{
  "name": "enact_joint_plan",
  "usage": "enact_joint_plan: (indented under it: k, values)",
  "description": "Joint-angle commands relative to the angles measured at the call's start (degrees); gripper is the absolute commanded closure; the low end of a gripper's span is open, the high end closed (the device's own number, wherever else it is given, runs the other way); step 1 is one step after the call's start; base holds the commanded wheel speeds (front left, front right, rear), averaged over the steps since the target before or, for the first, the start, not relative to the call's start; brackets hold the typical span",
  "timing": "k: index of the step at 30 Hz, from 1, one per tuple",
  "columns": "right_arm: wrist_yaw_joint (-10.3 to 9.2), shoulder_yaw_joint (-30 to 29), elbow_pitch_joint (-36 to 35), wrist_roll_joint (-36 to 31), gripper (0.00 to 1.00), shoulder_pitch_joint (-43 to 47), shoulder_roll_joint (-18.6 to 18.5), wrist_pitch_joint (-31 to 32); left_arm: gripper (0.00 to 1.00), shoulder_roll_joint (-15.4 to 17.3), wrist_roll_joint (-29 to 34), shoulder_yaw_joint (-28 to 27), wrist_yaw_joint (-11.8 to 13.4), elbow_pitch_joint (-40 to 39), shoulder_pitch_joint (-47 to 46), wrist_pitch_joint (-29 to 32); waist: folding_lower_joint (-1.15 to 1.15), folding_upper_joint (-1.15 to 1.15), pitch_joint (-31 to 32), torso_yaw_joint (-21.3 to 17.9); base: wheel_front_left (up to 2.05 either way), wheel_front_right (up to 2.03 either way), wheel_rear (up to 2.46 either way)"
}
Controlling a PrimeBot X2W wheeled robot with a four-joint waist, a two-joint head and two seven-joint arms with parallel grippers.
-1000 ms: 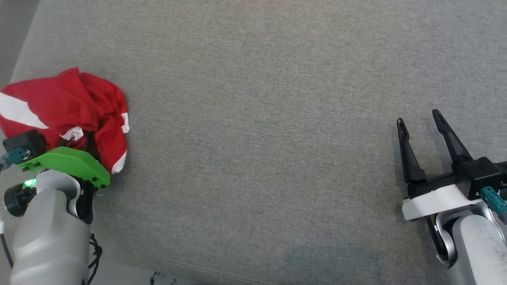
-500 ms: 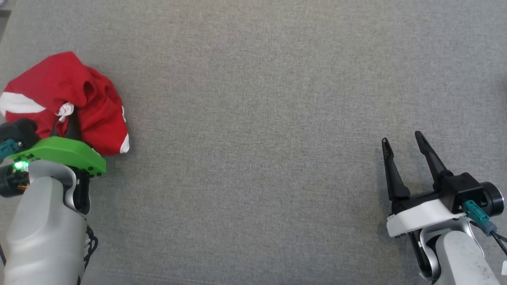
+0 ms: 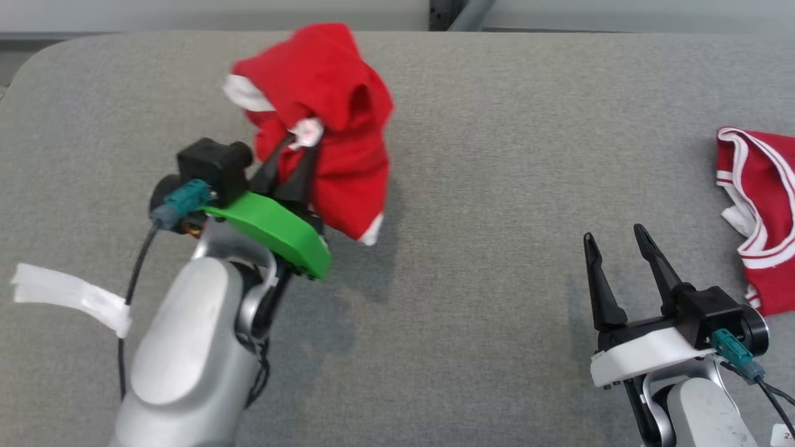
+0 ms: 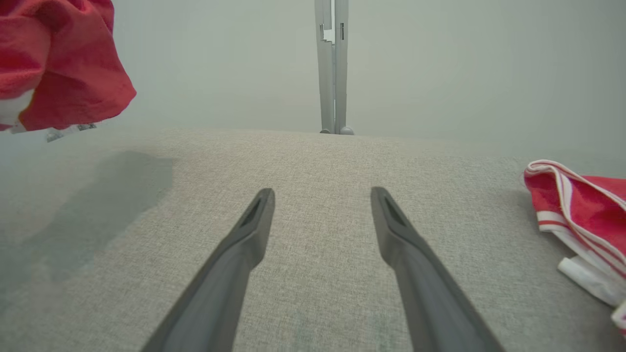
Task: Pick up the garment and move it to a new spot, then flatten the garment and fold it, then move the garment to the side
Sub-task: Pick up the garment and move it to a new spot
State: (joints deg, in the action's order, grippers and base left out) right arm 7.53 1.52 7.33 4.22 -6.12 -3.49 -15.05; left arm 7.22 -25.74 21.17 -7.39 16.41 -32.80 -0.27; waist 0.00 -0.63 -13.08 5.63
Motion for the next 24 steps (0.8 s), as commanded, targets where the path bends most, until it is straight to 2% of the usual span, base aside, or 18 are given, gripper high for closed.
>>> enact_joint_plan:
  k: [1, 5, 9, 11, 15, 20, 24]
  values:
    - [-0.09, 0.1, -0.1, 0.4, 0.00, 0.6, 0.1, -0.2, 1.00, -0.2, -0.7, 1.3, -0.2, -2.8, 1.6, 1.6, 0.00, 0.63, 1.2, -5.5, 0.00, 0.00, 0.00]
    - [-0.09, -0.3, -0.2, 0.8, 0.00, 0.9, 0.3, -0.2, 1.00, -0.8, -1.1, 6.9, -0.1, -10.1, 4.9, 7.4, 0.00, 0.63, 0.7, -9.7, 0.00, 0.00, 0.00]
    - [-0.09, -0.3, -0.4, 1.2, 0.00, 0.4, 0.5, -0.2, 1.00, -1.4, -1.3, 9.9, 0.3, -11.0, 7.0, 9.3, 0.00, 0.63, -0.3, -13.9, 0.00, 0.00, 0.00]
    - [-0.09, -0.8, -0.6, 1.9, 0.00, 0.7, 0.5, -0.2, 1.00, -2.3, -3.2, 10.9, 0.3, -9.6, 7.6, 10.2, 0.00, 0.63, -0.7, -15.3, 0.00, 0.00, 0.00]
    - [-0.09, -1.0, -0.5, 2.7, 0.00, 1.1, 0.6, -0.2, 1.00, -1.6, -0.4, 13.1, 1.2, -3.8, 7.3, 10.4, 0.00, 0.63, -1.3, -17.2, 0.00, 0.00, 0.00]
    - [-0.09, -1.5, -0.7, 3.2, 0.00, 1.0, 0.6, -0.2, 1.00, -1.1, 1.3, 13.8, 2.2, 3.3, 8.0, 8.8, 0.00, 0.63, -1.6, -18.0, 0.00, 0.00, 0.00]
    - [-0.09, -1.8, -0.8, 3.0, 0.00, 1.4, 0.6, -0.2, 1.00, -1.5, 2.2, 14.3, 2.9, 10.2, 7.7, 6.2, 0.00, 0.63, -1.8, -17.1, 0.00, 0.00, 0.00]
